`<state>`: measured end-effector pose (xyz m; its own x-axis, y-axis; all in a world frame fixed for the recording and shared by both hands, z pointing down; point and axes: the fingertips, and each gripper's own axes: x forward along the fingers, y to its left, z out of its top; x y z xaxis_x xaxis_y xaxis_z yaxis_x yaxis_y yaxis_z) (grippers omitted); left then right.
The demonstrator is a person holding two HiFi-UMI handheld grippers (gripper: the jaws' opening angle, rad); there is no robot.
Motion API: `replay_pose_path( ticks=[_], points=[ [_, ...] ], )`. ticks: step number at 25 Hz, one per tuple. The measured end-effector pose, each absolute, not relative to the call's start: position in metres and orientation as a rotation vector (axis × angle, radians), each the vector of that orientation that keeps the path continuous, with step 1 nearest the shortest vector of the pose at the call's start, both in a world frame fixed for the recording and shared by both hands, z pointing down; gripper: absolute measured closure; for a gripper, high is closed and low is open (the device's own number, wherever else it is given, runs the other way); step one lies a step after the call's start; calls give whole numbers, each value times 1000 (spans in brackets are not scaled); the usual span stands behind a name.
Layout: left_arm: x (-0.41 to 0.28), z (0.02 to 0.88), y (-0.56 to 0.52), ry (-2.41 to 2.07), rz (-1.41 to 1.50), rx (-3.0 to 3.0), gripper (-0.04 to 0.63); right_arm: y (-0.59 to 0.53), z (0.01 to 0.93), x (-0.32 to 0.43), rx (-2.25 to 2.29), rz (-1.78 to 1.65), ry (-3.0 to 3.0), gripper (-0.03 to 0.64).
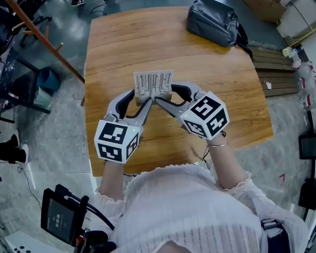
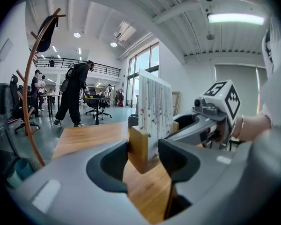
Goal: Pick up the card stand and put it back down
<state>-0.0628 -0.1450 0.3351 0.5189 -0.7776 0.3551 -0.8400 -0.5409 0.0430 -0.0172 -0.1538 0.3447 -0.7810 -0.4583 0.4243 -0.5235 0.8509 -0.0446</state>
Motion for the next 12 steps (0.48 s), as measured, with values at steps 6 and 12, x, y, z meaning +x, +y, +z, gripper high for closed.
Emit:
replay_pose_path(
  ticks=[6, 12],
  points=[
    [-64, 342, -145, -1352, 458, 2544, 393, -154, 350, -18, 723, 211, -2603, 414],
    [-74, 366, -157, -1349, 495, 2545, 393, -166, 373, -29, 707, 183, -2562, 416]
  ],
)
